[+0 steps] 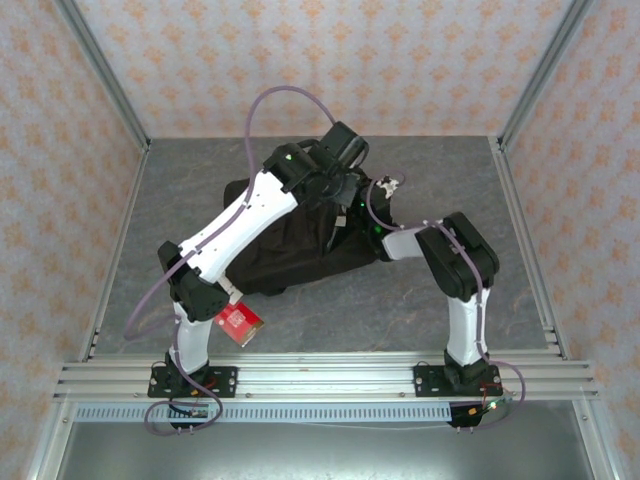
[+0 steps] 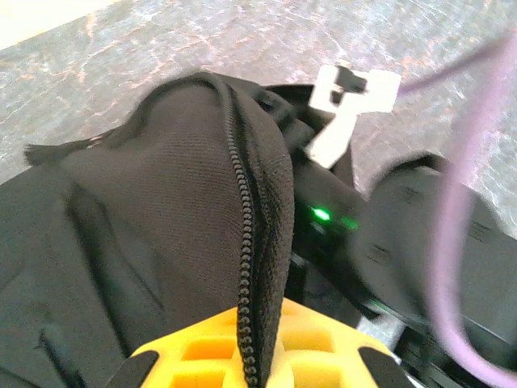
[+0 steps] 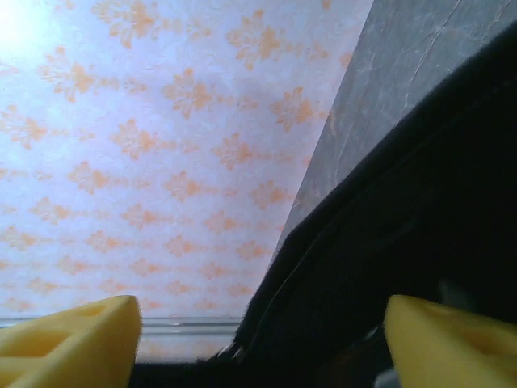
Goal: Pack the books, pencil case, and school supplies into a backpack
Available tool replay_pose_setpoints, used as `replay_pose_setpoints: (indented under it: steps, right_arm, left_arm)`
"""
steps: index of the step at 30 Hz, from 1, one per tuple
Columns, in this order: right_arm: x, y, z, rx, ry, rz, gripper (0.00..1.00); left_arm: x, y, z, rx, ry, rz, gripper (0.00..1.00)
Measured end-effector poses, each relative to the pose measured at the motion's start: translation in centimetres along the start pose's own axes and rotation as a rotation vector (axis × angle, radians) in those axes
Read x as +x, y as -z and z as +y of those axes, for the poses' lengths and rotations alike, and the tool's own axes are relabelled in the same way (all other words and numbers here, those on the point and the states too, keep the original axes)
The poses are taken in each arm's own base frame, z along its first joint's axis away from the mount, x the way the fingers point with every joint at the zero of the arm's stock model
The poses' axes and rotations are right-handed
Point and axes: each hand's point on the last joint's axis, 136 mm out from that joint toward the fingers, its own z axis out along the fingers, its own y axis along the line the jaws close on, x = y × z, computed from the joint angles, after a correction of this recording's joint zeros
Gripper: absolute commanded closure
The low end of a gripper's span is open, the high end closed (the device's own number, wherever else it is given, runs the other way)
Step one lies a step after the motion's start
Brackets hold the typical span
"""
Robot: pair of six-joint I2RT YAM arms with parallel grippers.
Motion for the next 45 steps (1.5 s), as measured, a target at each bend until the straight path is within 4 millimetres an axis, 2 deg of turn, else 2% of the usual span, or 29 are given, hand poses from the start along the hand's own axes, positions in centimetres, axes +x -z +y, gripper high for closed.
replay_pose_setpoints:
  steps: [3,5,9,11,13,15,19,22,24,25,30,33,37,42,45]
  right_arm:
    - [-0.1,2.2,1.9,-0.011,0.029,0.045,0.11]
    - [-0.7,3.7,3.4,-0.008,0.056,0.053,0.12]
    - [-3.7,7.2,5.0,0.141,0.115,0.001,0.13]
    - [-5.8,9.6,5.4,0.223,0.155,-0.065,0.14]
    - [-7.9,12.4,5.6,0.298,0.208,-0.137,0.14]
    - [-9.5,14.9,5.8,0.351,0.259,-0.197,0.14]
    - [-12.0,19.3,6.4,0.454,0.388,-0.276,0.13]
    - [-13.3,21.2,7.3,0.510,0.472,-0.307,0.13]
    - [-13.8,21.9,7.8,0.537,0.513,-0.313,0.13]
    - [-13.9,22.2,7.9,0.551,0.527,-0.312,0.13]
    - [-13.9,22.4,7.9,0.613,0.593,-0.279,0.13]
    - [-13.4,22.3,7.4,0.633,0.630,-0.249,0.13]
    - [-12.6,22.1,7.3,0.629,0.667,-0.206,0.13]
    - [-11.8,21.8,7.3,0.619,0.692,-0.166,0.13]
    - [-11.1,21.5,7.1,0.614,0.704,-0.132,0.13]
  left_arm:
    - [-0.9,-0.7,2.5,-0.019,0.070,-0.006,1.00]
    - [-1.3,-1.2,3.7,-0.029,0.102,-0.009,0.95]
    - [-1.4,-2.0,3.8,-0.019,0.123,-0.004,0.85]
    - [-1.2,-2.3,3.2,-0.001,0.130,0.005,0.70]
    - [-1.1,-2.7,2.9,0.017,0.139,0.015,0.49]
    - [-1.0,-2.9,2.6,0.031,0.151,0.024,0.35]
    - [-0.6,-2.6,2.4,0.045,0.178,0.030,0.19]
    - [1.0,-0.8,3.5,0.033,0.208,0.039,0.10]
    - [2.2,1.3,5.0,0.023,0.252,0.025,0.00]
    - [2.8,2.6,6.0,0.016,0.280,0.013,0.00]
    - [5.9,10.3,13.7,-0.043,0.493,-0.137,0.00]
    - [8.2,12.4,16.9,-0.091,0.595,-0.187,0.00]
    - [11.2,11.9,19.1,-0.148,0.673,-0.154,0.00]
    - [14.4,9.4,22.2,-0.259,0.796,-0.044,0.00]
    - [18.5,7.1,25.4,-0.338,0.948,0.059,0.00]
